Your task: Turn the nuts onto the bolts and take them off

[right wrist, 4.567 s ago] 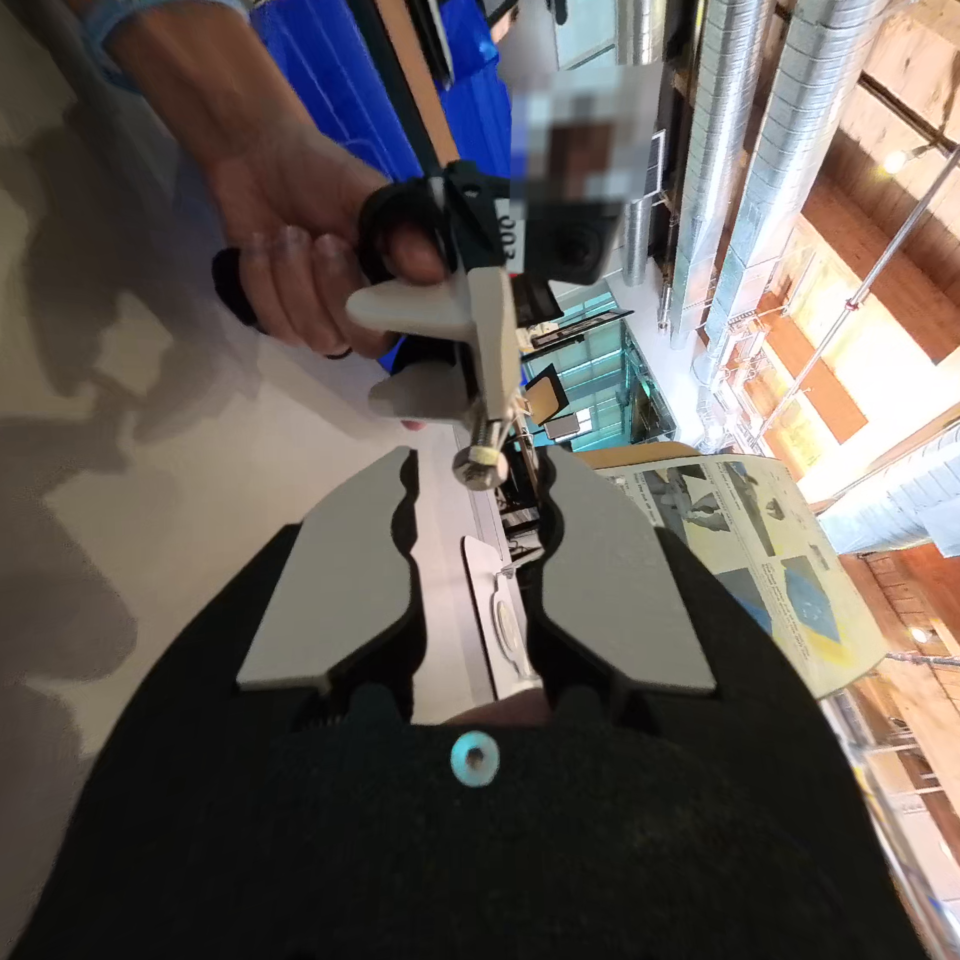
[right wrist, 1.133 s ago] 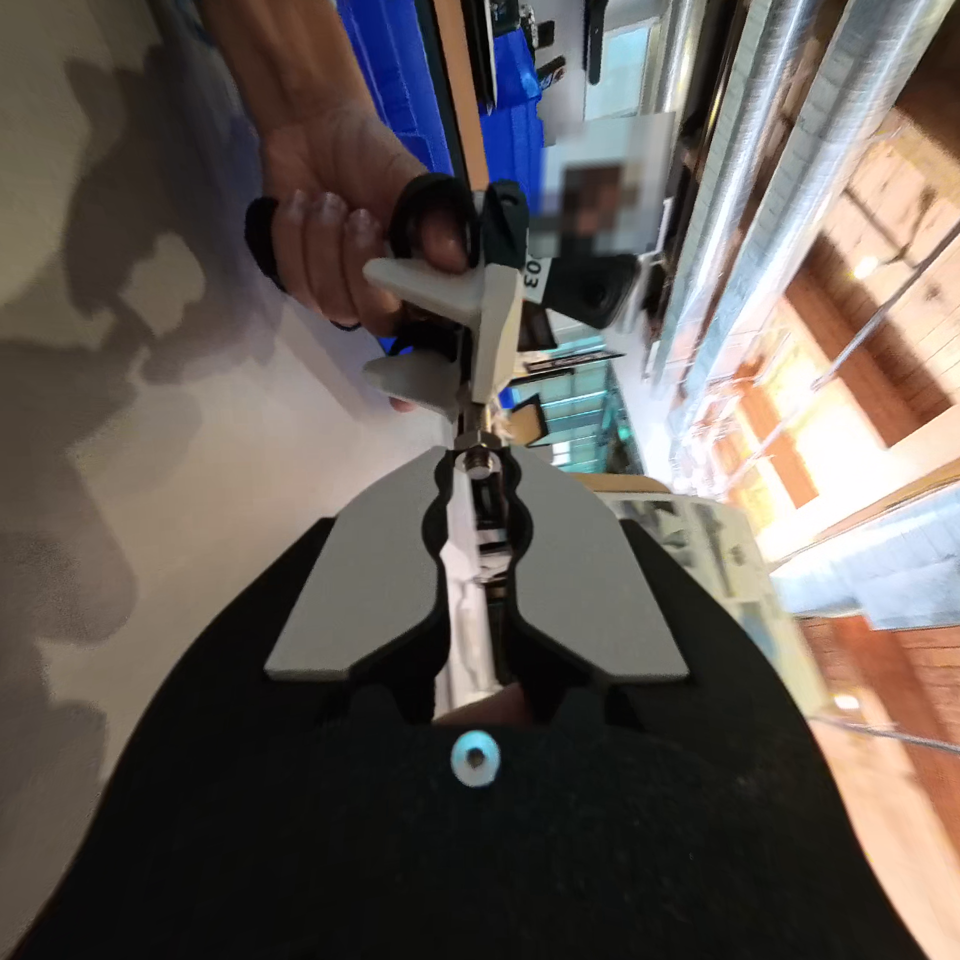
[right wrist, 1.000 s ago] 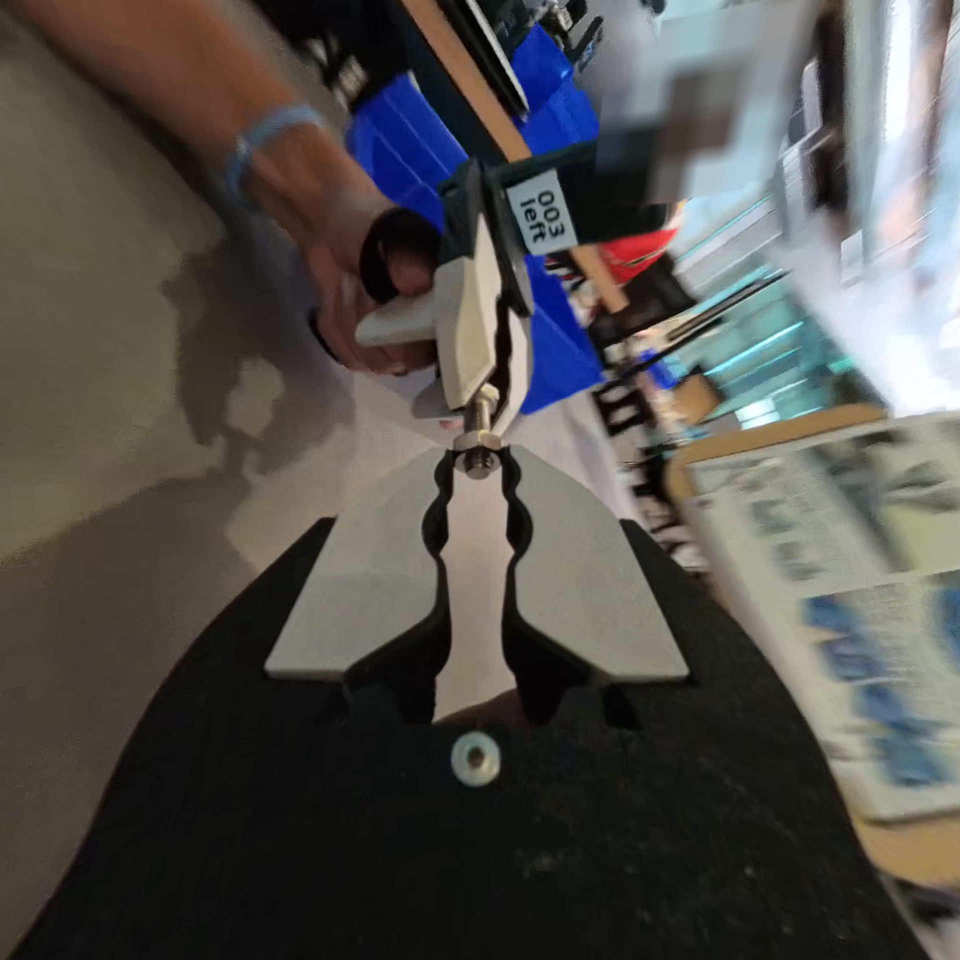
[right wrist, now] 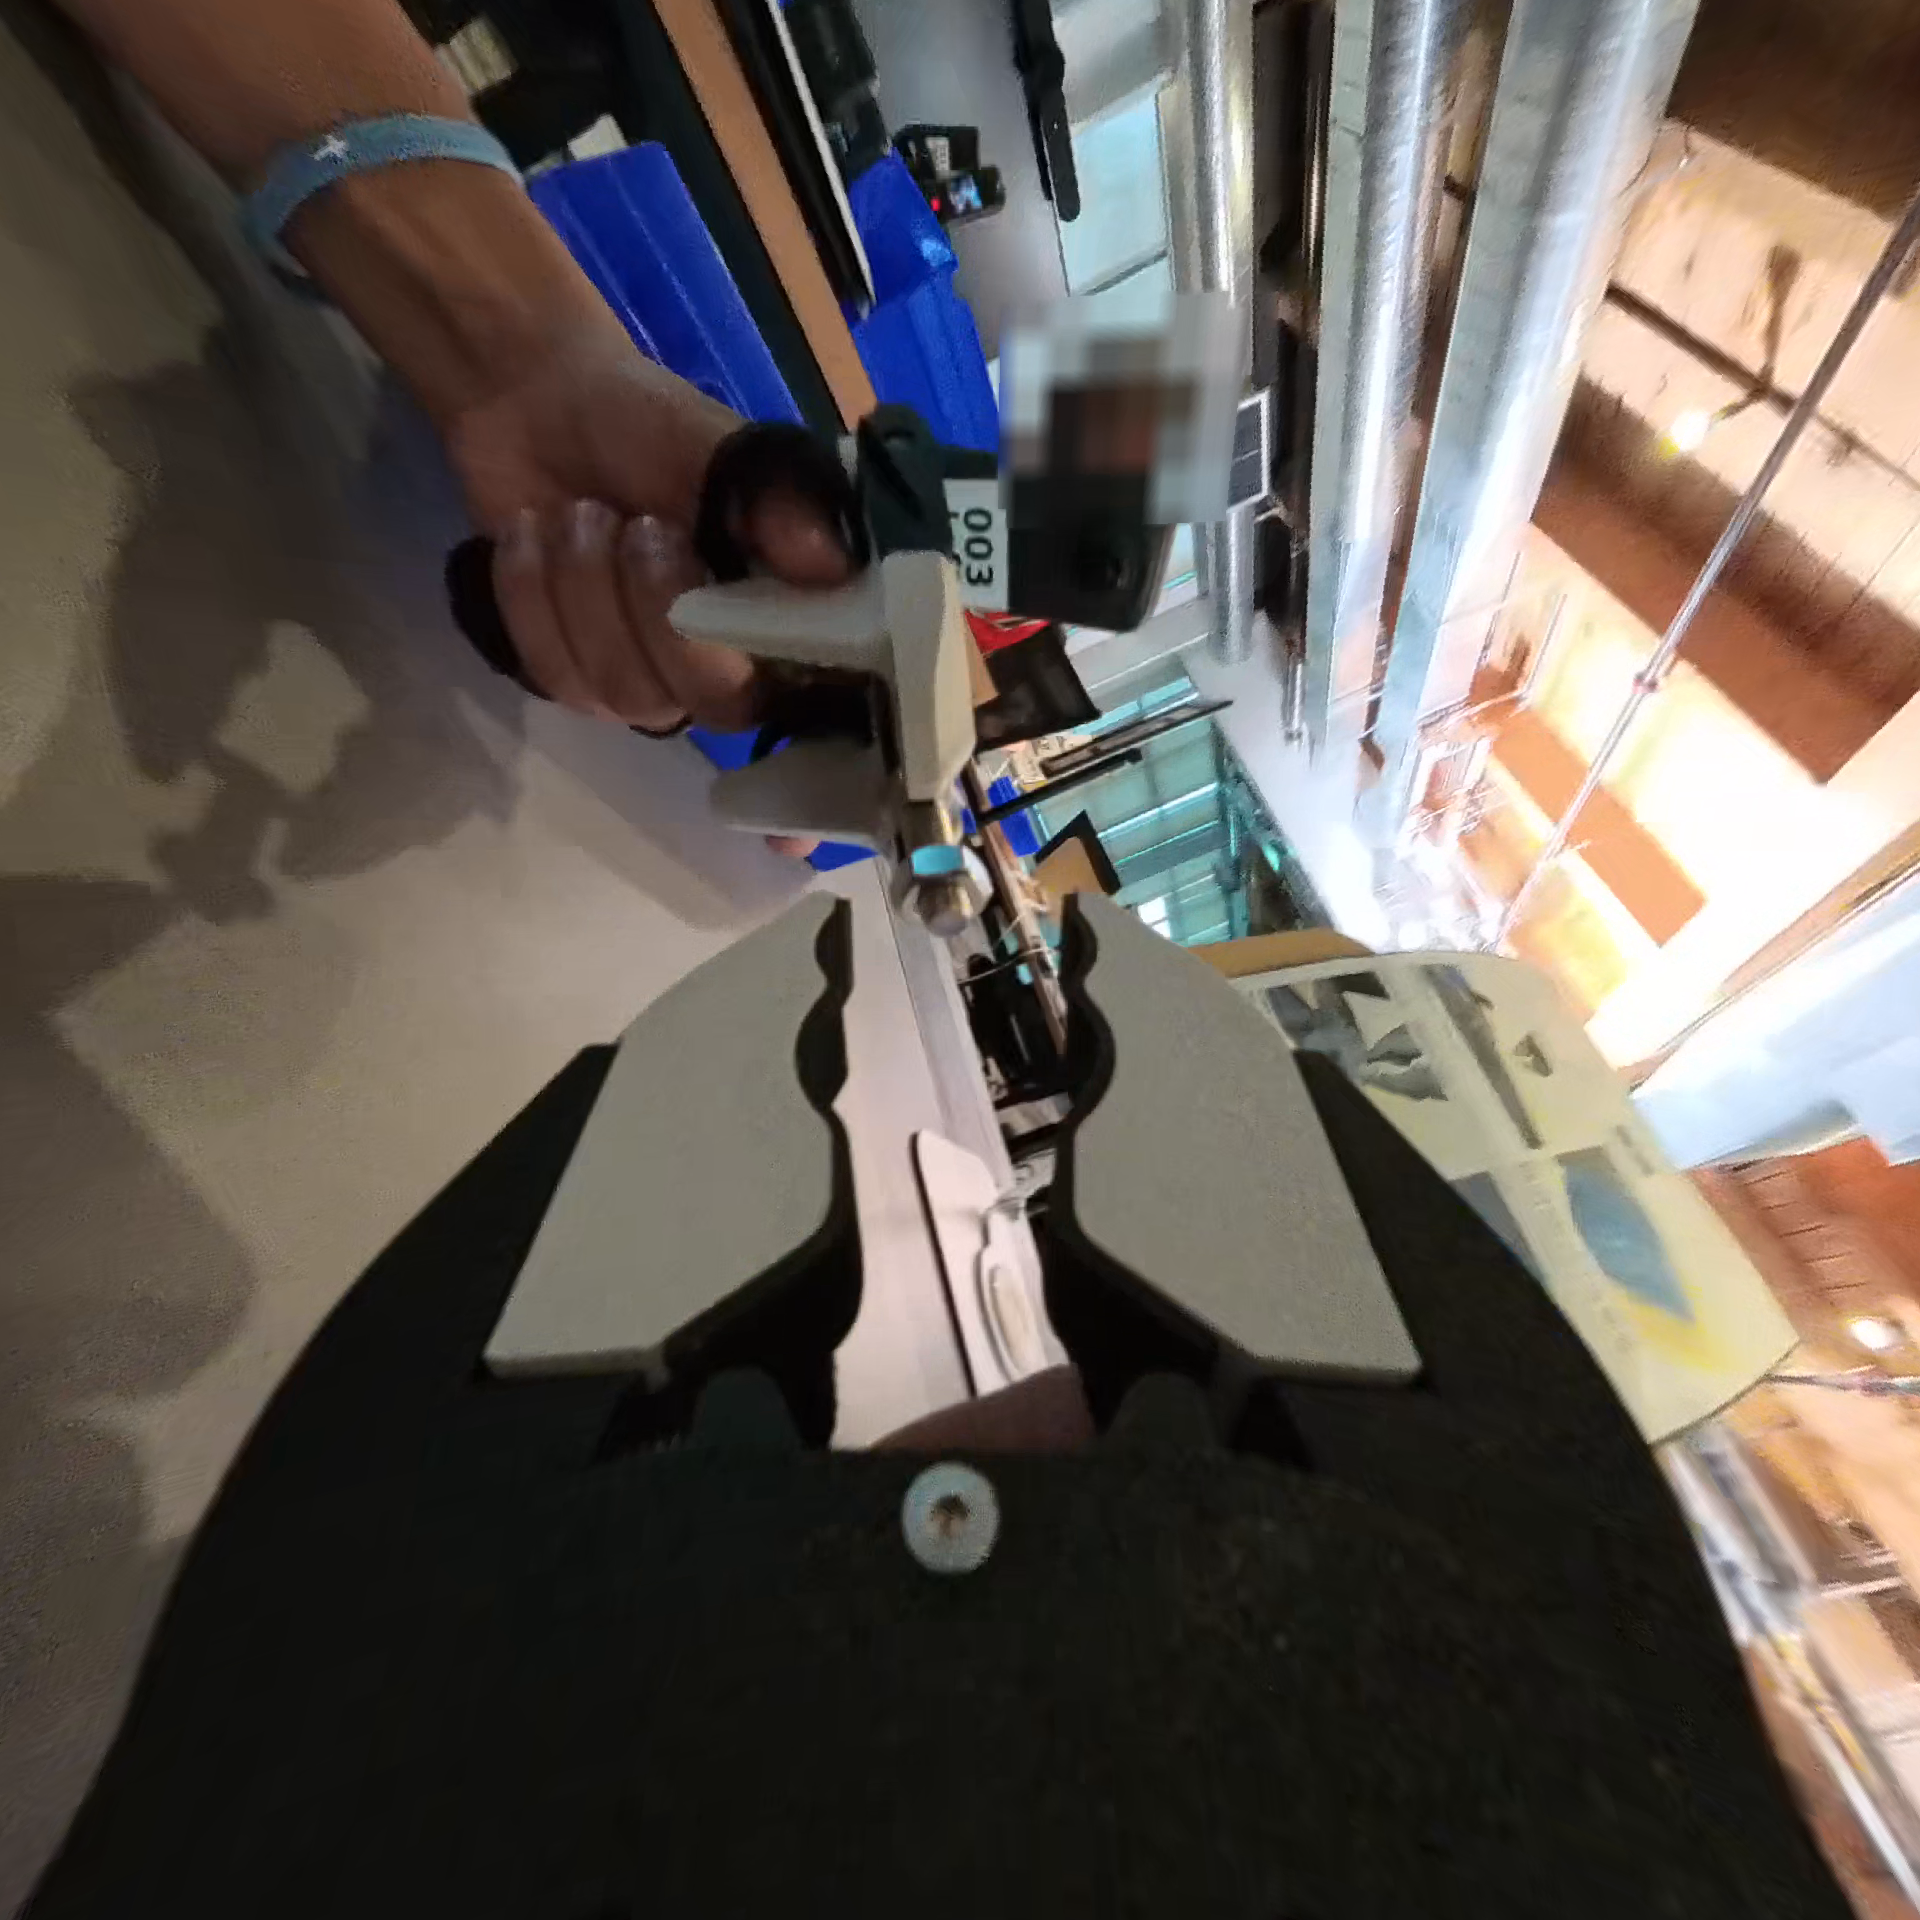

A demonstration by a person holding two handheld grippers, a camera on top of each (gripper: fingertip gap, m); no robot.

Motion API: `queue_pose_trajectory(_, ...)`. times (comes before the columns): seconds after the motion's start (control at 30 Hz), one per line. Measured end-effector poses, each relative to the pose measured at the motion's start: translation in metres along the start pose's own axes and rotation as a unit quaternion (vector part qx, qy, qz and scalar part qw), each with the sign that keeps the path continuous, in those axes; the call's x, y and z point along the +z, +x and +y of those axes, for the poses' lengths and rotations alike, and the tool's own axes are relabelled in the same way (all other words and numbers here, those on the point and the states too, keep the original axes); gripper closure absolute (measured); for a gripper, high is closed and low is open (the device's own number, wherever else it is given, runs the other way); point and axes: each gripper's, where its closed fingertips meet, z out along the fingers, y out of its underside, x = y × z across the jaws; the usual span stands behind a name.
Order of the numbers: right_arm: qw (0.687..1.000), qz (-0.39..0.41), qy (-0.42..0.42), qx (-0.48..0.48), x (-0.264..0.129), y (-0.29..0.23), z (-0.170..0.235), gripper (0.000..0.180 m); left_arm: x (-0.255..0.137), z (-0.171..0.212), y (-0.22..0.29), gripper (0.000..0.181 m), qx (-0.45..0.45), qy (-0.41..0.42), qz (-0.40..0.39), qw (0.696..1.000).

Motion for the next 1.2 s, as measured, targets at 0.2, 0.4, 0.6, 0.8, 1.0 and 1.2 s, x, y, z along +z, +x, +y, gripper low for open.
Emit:
queue_pose_trajectory(0.2,0.999,-0.034,-0.006,-0.039,0.001,-0.015,0.000,0.140,0.008,0.012,0.008,0.164,-0.011,-0.025,0.031,0.999)
queue_pose_trajectory(0.4,0.997,-0.059,-0.003,-0.044,-0.001,-0.022,-0.001,0.161,0.012,0.019,0.008,0.164,-0.019,-0.037,0.039,0.998)
queue_pose_trajectory(0.6,0.922,-0.190,0.018,0.336,0.003,-0.015,-0.002,0.161,0.012,0.007,0.007,0.164,0.060,-0.019,-0.016,0.998)
queue_pose_trajectory(0.8,0.705,-0.290,0.064,0.644,0.008,-0.009,-0.006,0.161,0.008,0.001,0.003,0.164,0.129,-0.026,-0.072,0.989)
queue_pose_trajectory(1.0,0.386,-0.372,0.081,0.840,0.012,-0.011,-0.009,0.150,0.002,0.003,-0.001,0.164,0.195,-0.073,-0.125,0.970)
queue_pose_trajectory(1.2,0.616,-0.324,0.071,0.715,0.014,-0.023,0.000,0.115,-0.003,-0.009,-0.002,0.164,0.140,-0.017,-0.101,0.985)
